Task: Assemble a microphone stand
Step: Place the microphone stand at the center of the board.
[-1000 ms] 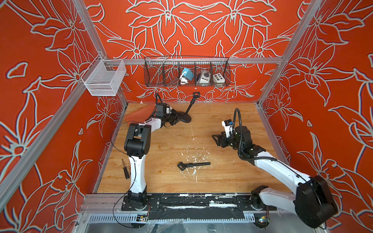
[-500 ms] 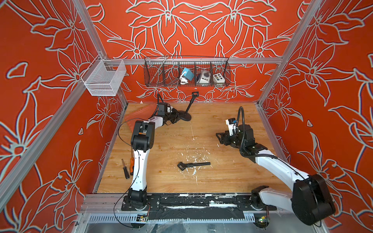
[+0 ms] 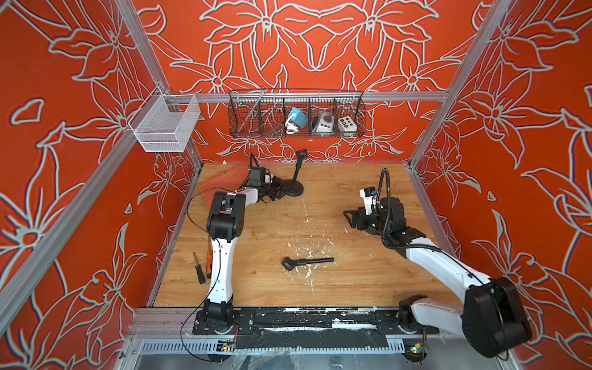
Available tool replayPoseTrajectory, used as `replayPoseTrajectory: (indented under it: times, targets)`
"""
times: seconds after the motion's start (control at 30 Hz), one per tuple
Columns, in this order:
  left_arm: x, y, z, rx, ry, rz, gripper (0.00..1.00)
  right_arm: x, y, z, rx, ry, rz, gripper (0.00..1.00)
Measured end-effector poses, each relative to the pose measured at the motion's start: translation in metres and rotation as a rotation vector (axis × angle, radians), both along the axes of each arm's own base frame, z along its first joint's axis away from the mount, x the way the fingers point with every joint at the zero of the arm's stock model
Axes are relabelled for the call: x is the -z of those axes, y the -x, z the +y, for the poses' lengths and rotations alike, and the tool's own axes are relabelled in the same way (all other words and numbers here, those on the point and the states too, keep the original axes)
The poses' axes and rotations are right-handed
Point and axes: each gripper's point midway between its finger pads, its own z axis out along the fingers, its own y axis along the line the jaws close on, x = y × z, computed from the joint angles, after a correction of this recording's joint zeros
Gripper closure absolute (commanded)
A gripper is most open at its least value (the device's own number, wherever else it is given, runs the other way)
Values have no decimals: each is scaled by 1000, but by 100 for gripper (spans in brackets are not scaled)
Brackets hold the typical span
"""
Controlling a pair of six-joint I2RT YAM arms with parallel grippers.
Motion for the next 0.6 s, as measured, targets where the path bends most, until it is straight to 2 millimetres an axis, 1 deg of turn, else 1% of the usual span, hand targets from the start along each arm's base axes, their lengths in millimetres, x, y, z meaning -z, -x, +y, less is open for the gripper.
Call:
replayPoseTrajectory:
  times: [0.07, 0.17, 0.4, 0.5, 0.6]
  targets:
    - [1, 7, 2, -5, -14, 9, 56, 3, 1, -1, 3, 6, 14, 25]
    - [-3, 19, 6, -12, -37, 21, 56, 9, 2, -4, 14, 32, 52, 24]
    - [-24, 44, 12, -16, -67, 7, 56, 19, 9, -12, 10, 103, 85, 27]
    - [-29, 61, 15, -12, -92, 3, 56, 19, 16, -10, -40, 131, 77, 27]
    - [-34, 82, 20, -6, -139, 2, 56, 18, 25, -5, -108, 146, 68, 27]
